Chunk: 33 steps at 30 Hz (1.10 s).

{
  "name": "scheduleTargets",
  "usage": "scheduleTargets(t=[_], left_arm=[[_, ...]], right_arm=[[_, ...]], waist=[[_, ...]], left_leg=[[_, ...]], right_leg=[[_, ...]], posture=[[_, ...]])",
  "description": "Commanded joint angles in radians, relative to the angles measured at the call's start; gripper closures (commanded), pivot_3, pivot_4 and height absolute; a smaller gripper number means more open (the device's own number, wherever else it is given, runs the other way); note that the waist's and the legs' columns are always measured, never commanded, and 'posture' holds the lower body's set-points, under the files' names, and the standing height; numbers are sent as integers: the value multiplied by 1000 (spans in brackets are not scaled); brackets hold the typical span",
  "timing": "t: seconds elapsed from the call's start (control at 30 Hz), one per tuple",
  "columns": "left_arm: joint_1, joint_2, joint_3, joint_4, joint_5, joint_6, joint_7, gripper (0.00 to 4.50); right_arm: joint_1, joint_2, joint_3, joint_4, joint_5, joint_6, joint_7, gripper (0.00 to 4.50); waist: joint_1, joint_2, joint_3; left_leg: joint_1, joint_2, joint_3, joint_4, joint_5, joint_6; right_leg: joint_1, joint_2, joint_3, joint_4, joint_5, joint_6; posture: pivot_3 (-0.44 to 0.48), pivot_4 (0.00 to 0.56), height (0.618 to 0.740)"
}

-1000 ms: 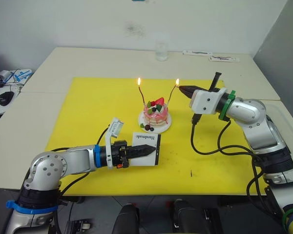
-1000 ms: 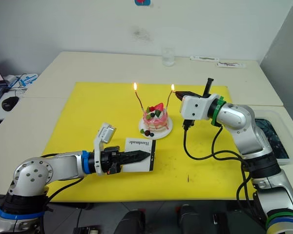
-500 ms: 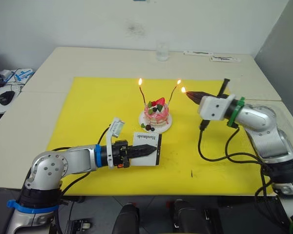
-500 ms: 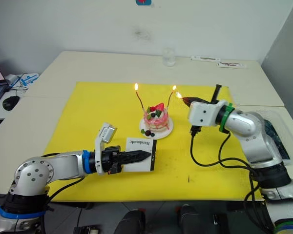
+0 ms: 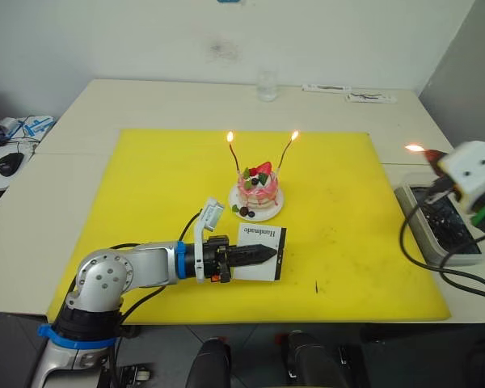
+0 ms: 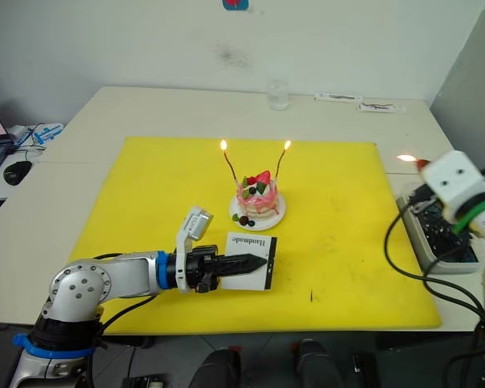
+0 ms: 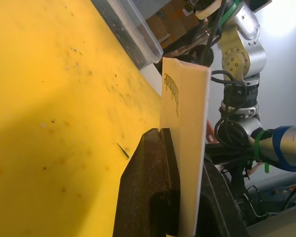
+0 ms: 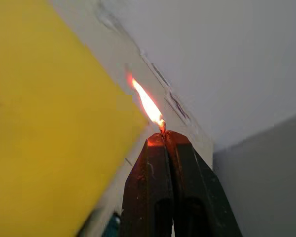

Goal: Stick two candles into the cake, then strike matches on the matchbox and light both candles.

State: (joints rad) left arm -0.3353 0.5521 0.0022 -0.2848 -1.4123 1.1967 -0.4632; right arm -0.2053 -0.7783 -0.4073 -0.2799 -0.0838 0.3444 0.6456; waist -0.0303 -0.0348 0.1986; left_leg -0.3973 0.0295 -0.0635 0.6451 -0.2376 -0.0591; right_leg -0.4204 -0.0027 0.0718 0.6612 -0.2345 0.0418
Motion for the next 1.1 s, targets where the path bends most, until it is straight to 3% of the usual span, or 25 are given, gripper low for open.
scheduleTargets(t=[0.03,0.2,0.3,0.47,0.63,0.83,0.97,1.1], left_arm=[[-15,-25,-17,-40,3,-5,-7,4500],[-27,-64,-41,-38,33,-12,-2,4500],[-34,-80,-47,-34,45,-12,0,4500],[-40,-109,-52,-23,74,-14,3,4500],[-44,-123,-52,-15,101,-13,0,4500],[-46,-124,-47,-9,143,-7,25,4500],[-45,-117,-58,-27,209,-10,66,4500],[-54,-92,-53,-32,248,13,86,4500]], right_arm=[[51,-21,-75,13,2,33,-36,4482],[96,-20,-85,93,5,87,-80,4482],[94,-30,-82,141,10,96,-98,3900],[83,-37,-96,203,30,92,-128,2004],[99,-41,-122,157,57,99,-137,112],[131,-53,-173,54,115,109,-94,48],[216,-68,-217,-115,281,69,96,48],[301,-91,-218,-322,515,231,240,48]], waist=[[-2,0,0],[-3,0,0],[-4,1,-1],[-4,2,-1],[-4,3,-1],[-4,3,-2],[-2,3,-2],[-5,3,-2]], left_leg=[[0,0,0,0,0,0],[1,0,1,1,0,0],[1,0,2,1,0,0],[1,0,2,1,0,0],[1,0,2,0,0,0],[1,0,2,0,0,0],[1,0,2,0,0,0],[1,0,1,0,0,0]], right_leg=[[0,0,0,0,0,0],[1,0,1,0,0,1],[1,0,2,0,1,1],[1,0,2,0,1,1],[0,0,2,0,1,1],[1,0,2,0,1,1],[1,0,2,0,1,1],[1,1,2,0,1,2]], posture=[[0,150,740],[0,150,740],[0,150,740],[0,150,740],[0,150,740],[0,150,740],[0,150,740],[0,150,740]])
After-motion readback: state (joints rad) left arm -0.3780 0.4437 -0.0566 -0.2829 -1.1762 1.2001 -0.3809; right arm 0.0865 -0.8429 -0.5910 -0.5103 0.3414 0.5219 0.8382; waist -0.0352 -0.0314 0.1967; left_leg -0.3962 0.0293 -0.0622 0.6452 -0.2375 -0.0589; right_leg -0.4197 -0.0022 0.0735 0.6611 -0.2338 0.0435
